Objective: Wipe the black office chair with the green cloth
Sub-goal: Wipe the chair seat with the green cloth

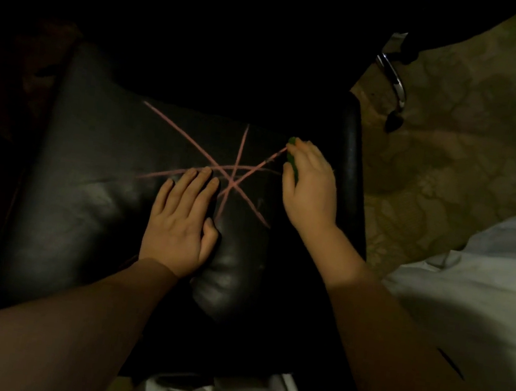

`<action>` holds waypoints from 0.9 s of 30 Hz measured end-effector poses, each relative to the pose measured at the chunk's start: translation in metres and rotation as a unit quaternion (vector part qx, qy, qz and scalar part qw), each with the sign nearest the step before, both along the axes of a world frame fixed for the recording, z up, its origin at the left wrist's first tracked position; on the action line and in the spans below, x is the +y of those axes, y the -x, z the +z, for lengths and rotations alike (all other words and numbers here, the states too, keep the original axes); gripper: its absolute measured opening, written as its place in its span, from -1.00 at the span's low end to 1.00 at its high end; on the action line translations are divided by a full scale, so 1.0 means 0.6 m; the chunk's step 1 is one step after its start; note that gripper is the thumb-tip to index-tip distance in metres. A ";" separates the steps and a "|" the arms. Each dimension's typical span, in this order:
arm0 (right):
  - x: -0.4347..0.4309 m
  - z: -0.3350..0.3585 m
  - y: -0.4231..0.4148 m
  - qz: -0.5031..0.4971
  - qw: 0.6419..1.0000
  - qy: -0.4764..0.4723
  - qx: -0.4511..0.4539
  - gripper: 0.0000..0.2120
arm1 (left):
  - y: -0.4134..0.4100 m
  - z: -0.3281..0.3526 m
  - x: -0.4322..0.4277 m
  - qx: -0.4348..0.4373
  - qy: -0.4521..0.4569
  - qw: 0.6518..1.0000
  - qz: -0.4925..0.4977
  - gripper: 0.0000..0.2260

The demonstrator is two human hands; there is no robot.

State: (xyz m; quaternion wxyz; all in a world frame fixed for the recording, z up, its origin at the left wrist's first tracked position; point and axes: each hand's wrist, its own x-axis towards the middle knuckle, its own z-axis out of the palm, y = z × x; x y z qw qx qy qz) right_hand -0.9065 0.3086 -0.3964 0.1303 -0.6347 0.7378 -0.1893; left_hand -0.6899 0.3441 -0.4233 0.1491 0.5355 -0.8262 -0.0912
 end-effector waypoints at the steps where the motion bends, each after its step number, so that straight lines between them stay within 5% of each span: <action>1: 0.018 0.000 -0.006 0.001 1.000 -0.004 0.000 -0.64 | 0.000 0.000 -0.001 0.002 -0.002 1.000 0.000 -0.45; 19: 0.274 0.018 -0.099 0.011 1.000 -0.007 -0.022 -0.61 | -0.021 0.054 -0.014 0.109 -0.147 0.983 -0.020 -0.54; 27: 0.282 0.058 -0.072 0.017 0.996 -0.056 -0.062 -0.35 | -0.086 0.051 -0.019 0.006 -0.120 0.985 -0.121 -0.53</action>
